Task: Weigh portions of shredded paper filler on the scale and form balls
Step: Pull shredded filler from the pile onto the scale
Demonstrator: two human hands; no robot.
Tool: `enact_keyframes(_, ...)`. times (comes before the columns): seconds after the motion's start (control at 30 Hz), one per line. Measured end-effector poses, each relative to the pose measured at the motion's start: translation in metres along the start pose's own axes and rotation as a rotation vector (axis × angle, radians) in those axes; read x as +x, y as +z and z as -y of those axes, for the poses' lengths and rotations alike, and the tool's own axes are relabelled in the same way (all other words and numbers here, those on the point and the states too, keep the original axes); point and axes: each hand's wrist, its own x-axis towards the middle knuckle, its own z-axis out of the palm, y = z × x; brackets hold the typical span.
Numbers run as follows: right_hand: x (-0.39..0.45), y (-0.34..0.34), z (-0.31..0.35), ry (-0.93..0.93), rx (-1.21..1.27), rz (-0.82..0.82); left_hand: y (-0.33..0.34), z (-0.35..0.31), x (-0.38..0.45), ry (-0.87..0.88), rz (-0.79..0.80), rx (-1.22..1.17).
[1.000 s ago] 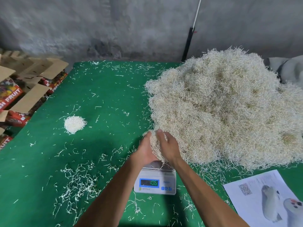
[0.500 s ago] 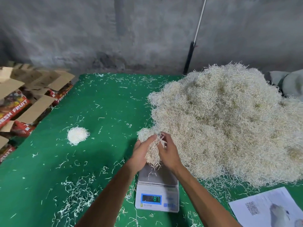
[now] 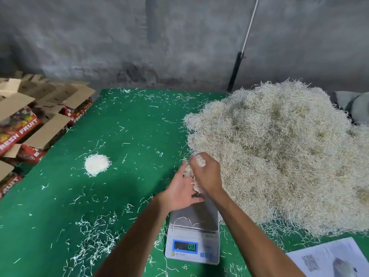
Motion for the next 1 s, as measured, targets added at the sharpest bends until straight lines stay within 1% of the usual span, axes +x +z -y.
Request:
enact_keyframes(0.03, 0.007, -0.005, -0.002, 0.117, 0.097, -0.071, -0.002, 0.001, 0.001, 0.003, -0.050, 0.015)
enact_keyframes(0.07, 0.013, -0.008, -0.007, 0.214, 0.184, -0.151, -0.006, 0.004, 0.004, 0.024, -0.148, -0.008)
enact_keyframes(0.1, 0.016, -0.010, -0.008, 0.277, 0.231, -0.196, -0.007, 0.004, 0.005, 0.047, -0.240, -0.057)
enact_keyframes(0.13, 0.016, -0.009, -0.007, 0.284, 0.238, -0.202, -0.007, 0.003, 0.006, 0.066, -0.285, -0.121)
enact_keyframes(0.17, 0.013, -0.007, -0.003, 0.241, 0.199, -0.172, -0.003, -0.001, 0.006, 0.038, -0.278, -0.188)
enact_keyframes(0.2, 0.007, -0.003, -0.002, 0.147, 0.160, -0.128, 0.004, -0.006, 0.005, -0.018, -0.242, -0.252)
enact_keyframes(0.23, 0.000, 0.001, 0.000, 0.042, 0.114, -0.098, 0.009, -0.011, 0.003, -0.074, -0.190, -0.254)
enact_keyframes(0.27, -0.006, 0.007, 0.001, -0.038, 0.092, -0.052, 0.016, -0.017, -0.002, -0.070, -0.166, -0.223)
enact_keyframes(0.3, -0.012, 0.011, 0.005, -0.081, 0.086, 0.007, 0.017, -0.021, 0.000, -0.027, -0.180, -0.200)
enact_keyframes(0.33, -0.016, 0.014, 0.008, -0.103, 0.099, 0.066, 0.018, -0.024, 0.002, 0.023, -0.165, -0.263)
enact_keyframes(0.37, -0.020, 0.017, 0.009, -0.122, 0.081, 0.115, 0.018, -0.023, 0.005, 0.073, -0.191, -0.259)
enact_keyframes(0.4, -0.021, 0.020, 0.010, -0.132, 0.033, 0.146, 0.018, -0.022, 0.004, 0.104, -0.239, -0.278)
enact_keyframes(0.43, -0.020, 0.020, 0.013, -0.158, -0.058, 0.158, 0.016, -0.019, 0.004, 0.123, -0.206, -0.316)
enact_keyframes(0.5, -0.014, 0.017, 0.014, -0.194, -0.154, 0.194, 0.018, -0.019, 0.000, 0.092, -0.172, -0.238)
enact_keyframes(0.53, -0.008, 0.013, 0.013, -0.188, -0.160, 0.208, 0.016, -0.022, -0.003, 0.060, -0.156, -0.137)
enact_keyframes(0.57, -0.003, 0.006, 0.015, -0.159, -0.158, 0.200, 0.018, -0.028, -0.005, 0.030, -0.163, -0.030)
enact_keyframes(0.6, 0.002, -0.001, 0.014, -0.118, -0.151, 0.184, 0.018, -0.037, -0.007, 0.006, -0.166, 0.017)
enact_keyframes(0.63, 0.005, -0.007, 0.013, -0.090, -0.156, 0.178, 0.012, -0.046, -0.005, 0.024, -0.193, 0.034)
enact_keyframes(0.67, 0.005, -0.010, 0.012, -0.104, -0.164, 0.190, 0.008, -0.055, -0.006, 0.038, -0.262, 0.029)
enact_keyframes(0.73, -0.006, -0.006, 0.015, -0.238, -0.179, 0.277, -0.004, -0.059, -0.003, 0.117, -0.361, -0.060)
enact_keyframes(0.77, -0.013, 0.000, 0.018, -0.308, -0.161, 0.327, -0.008, -0.056, -0.003, 0.174, -0.351, -0.121)
enact_keyframes(0.8, -0.019, 0.007, 0.022, -0.368, -0.125, 0.346, -0.014, -0.047, 0.001, 0.245, -0.253, -0.171)
enact_keyframes(0.83, -0.023, 0.014, 0.029, -0.395, -0.091, 0.323, -0.013, -0.036, 0.007, 0.233, -0.199, -0.181)
enact_keyframes(0.9, -0.014, 0.018, 0.044, -0.324, -0.057, 0.215, -0.008, -0.017, 0.013, 0.277, -0.185, 0.068)
enact_keyframes(0.93, -0.005, 0.015, 0.048, -0.269, -0.073, 0.183, -0.003, -0.016, 0.012, 0.183, -0.096, 0.133)
enact_keyframes(0.97, 0.002, 0.009, 0.048, -0.227, -0.124, 0.184, 0.005, -0.017, 0.004, 0.152, 0.007, 0.117)
enact_keyframes(1.0, 0.008, 0.001, 0.042, -0.225, -0.186, 0.206, 0.012, -0.029, -0.001, 0.239, -0.019, 0.182)
